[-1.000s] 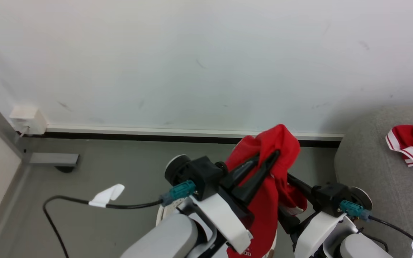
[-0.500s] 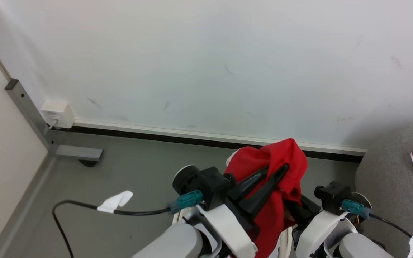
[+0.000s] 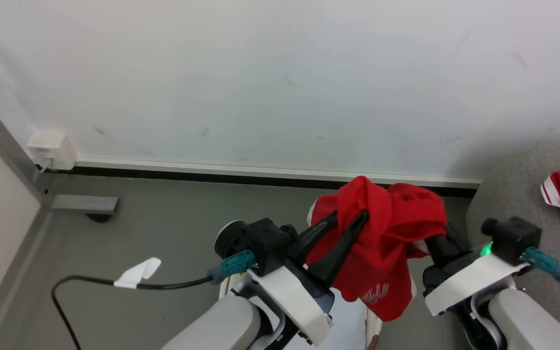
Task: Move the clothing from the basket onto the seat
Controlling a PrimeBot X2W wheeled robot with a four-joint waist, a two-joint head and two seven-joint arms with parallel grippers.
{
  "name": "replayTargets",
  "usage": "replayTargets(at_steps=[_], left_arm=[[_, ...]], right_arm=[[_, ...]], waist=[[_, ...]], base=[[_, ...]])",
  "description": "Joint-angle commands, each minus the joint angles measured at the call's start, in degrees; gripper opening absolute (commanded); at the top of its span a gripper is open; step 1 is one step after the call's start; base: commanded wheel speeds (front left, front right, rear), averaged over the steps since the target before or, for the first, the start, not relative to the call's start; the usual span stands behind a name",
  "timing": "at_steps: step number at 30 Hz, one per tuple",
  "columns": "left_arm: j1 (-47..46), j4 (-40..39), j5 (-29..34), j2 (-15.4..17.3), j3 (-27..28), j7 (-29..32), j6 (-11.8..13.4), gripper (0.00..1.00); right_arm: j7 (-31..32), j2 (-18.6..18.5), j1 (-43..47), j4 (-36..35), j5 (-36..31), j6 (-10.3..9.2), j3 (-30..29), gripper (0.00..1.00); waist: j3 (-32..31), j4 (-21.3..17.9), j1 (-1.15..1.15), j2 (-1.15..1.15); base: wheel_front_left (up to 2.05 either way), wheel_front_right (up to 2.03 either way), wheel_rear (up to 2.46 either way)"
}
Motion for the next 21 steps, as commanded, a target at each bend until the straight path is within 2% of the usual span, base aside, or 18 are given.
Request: replayTargets(at_steps=[1, 9, 15, 21], left_arm=[[0.1, -0.1, -0.3, 0.2, 0.0, -0.6, -0.1, 1.0], [0.5, -0.5, -0.2, 0.9, -0.7, -1.0, -0.8, 1.0], [1.0, -0.4, 0.3, 1.7, -1.6, -0.7, -1.1, 1.0], [1.0, 0.0, 0.6, 2.6, -2.0, -1.3, -1.2, 1.0]], right_arm=[[-0.5, -0.7, 1.0, -1.0, 0.4, -0.12, -1.5, 0.0], [-1.0, -1.5, 2.3, -6.4, -1.3, -0.12, -9.4, 0.0], [-1.0, -3.3, 4.3, -11.5, -3.4, -0.12, -16.8, 0.0], [1.6, -4.1, 7.6, -18.5, -5.4, -0.12, -22.2, 0.0]], waist=[[0.7, -1.4, 0.0, 0.0], [1.5, -6.5, 0.0, 0.0], [1.8, -12.0, 0.0, 0.0], [2.3, -18.3, 0.0, 0.0]], base=[[0.0, 0.0, 0.0], [0.0, 0.0, 0.0], [0.0, 0.0, 0.0], [0.0, 0.0, 0.0]])
